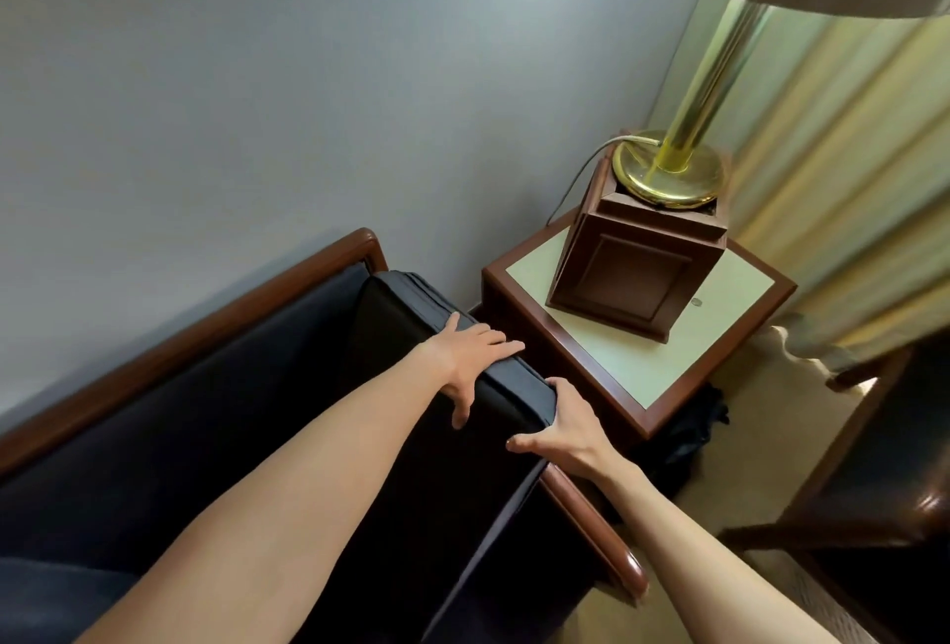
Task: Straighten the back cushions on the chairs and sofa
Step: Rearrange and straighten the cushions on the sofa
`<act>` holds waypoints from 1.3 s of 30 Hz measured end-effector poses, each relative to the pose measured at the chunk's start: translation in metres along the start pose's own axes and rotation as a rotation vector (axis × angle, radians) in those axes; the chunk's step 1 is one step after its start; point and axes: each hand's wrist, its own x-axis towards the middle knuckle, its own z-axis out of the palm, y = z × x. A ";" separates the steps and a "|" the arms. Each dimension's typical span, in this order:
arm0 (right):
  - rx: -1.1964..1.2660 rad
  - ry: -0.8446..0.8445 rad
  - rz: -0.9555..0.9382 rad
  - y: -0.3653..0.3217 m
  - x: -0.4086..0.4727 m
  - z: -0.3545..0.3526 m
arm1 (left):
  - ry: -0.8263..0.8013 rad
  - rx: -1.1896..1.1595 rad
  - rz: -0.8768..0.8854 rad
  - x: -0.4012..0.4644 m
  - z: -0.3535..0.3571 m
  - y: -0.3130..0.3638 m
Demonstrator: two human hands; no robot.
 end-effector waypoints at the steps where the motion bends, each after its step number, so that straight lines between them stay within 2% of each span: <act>1: 0.001 -0.007 -0.022 -0.003 -0.005 0.001 | 0.031 0.021 0.011 -0.006 0.000 0.001; 4: 0.073 0.032 -0.108 -0.013 -0.029 0.016 | 0.076 0.086 0.018 -0.031 0.001 0.002; 8: 0.313 0.127 -0.227 -0.015 -0.072 0.055 | 0.181 -0.029 -0.015 -0.078 0.024 0.002; 13: 0.392 0.178 -0.161 -0.019 -0.119 0.114 | 0.340 -0.068 -0.084 -0.138 0.059 0.009; 17: 0.292 0.188 -0.215 -0.044 -0.130 0.128 | 0.418 -0.140 -0.200 -0.193 0.077 0.008; 28: -0.162 0.023 -0.712 -0.168 -0.158 0.130 | 0.838 -0.690 -0.681 -0.358 0.184 0.026; 32: -0.254 -0.125 -0.766 -0.177 -0.171 0.165 | 0.860 -0.837 -0.647 -0.379 0.223 0.053; 35: -0.252 -0.169 -0.798 -0.172 -0.170 0.181 | 0.915 -0.983 -0.639 -0.387 0.241 0.055; 39: -0.439 -0.228 -0.772 -0.164 -0.154 0.180 | 0.999 -1.022 -0.624 -0.389 0.249 0.045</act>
